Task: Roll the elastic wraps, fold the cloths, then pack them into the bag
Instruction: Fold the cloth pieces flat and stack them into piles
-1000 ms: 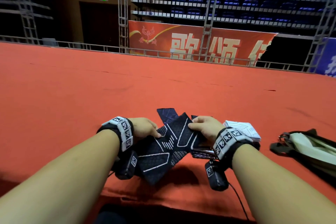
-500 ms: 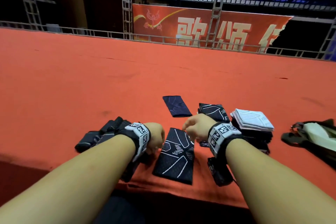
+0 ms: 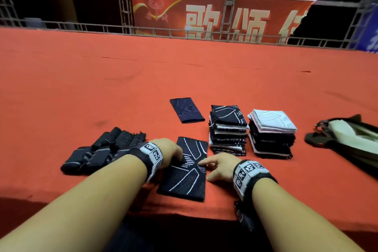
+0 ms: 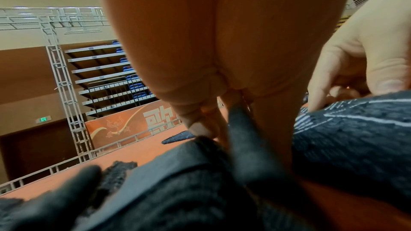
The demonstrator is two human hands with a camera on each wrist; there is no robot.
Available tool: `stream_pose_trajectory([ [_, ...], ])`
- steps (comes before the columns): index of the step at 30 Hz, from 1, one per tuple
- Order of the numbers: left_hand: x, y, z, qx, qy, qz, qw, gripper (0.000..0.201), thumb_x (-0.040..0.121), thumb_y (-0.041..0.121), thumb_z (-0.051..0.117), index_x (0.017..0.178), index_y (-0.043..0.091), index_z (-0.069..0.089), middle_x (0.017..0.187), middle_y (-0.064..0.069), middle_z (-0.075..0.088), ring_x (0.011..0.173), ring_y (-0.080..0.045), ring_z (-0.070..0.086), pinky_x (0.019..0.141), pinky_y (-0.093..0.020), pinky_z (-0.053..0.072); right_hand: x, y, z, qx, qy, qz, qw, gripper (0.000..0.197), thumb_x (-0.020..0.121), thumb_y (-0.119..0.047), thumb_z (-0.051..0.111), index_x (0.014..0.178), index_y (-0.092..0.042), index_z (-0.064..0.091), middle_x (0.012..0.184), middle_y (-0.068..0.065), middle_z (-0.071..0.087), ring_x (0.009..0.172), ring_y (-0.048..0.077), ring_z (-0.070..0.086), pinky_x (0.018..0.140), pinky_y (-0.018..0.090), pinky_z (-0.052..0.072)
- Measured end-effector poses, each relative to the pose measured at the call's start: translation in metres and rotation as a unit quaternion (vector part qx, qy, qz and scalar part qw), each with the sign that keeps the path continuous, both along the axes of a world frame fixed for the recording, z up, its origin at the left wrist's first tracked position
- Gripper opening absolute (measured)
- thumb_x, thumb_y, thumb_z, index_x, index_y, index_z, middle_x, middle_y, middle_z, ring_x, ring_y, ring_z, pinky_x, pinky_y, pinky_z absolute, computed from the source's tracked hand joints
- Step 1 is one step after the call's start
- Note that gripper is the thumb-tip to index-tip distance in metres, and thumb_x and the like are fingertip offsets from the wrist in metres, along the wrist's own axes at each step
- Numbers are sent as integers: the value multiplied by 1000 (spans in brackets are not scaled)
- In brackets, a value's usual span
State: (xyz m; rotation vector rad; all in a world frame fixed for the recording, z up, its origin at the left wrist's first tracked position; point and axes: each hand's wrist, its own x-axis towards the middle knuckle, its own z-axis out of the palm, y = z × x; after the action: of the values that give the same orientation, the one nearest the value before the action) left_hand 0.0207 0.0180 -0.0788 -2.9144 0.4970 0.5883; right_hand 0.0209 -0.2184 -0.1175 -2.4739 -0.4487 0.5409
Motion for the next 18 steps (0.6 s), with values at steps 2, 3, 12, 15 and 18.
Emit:
stream_pose_trajectory([
  [2,2,2,-3,-22,-23,9,999,45,89,15,66,127,38,64,126,2,65,115,-25,62,95,-32,51,3,-3,-3,16,5,4,1000,57,78,-8,82,129,-31,67,91,-28,56,86,-13,52,72,-2,34],
  [3,3,2,-5,-33,-35,10,999,40,90,18,66,125,36,66,124,3,67,114,-24,63,94,-31,50,3,-3,-3,21,4,6,1000,56,78,-8,82,128,-31,67,91,-28,56,86,-14,53,71,-3,34],
  [12,6,4,-6,-101,-39,56,993,30,96,24,59,122,29,72,118,3,72,112,-19,63,94,-25,46,9,-5,-16,54,-3,19,998,54,76,3,79,122,-26,71,83,-25,59,72,-16,54,75,4,39],
  [15,1,6,-1,-141,-2,80,987,22,96,28,60,112,27,75,96,7,72,91,-12,64,82,-21,45,11,-8,-18,60,-6,20,998,39,77,-1,79,100,-32,76,73,-19,63,62,-13,53,74,14,44],
  [18,-2,7,0,-180,47,108,977,15,94,24,67,106,27,74,89,9,71,77,-5,61,77,-19,47,12,-11,-17,55,-30,-5,998,37,84,-16,76,55,-37,65,55,-16,56,52,-5,46,61,20,40],
])
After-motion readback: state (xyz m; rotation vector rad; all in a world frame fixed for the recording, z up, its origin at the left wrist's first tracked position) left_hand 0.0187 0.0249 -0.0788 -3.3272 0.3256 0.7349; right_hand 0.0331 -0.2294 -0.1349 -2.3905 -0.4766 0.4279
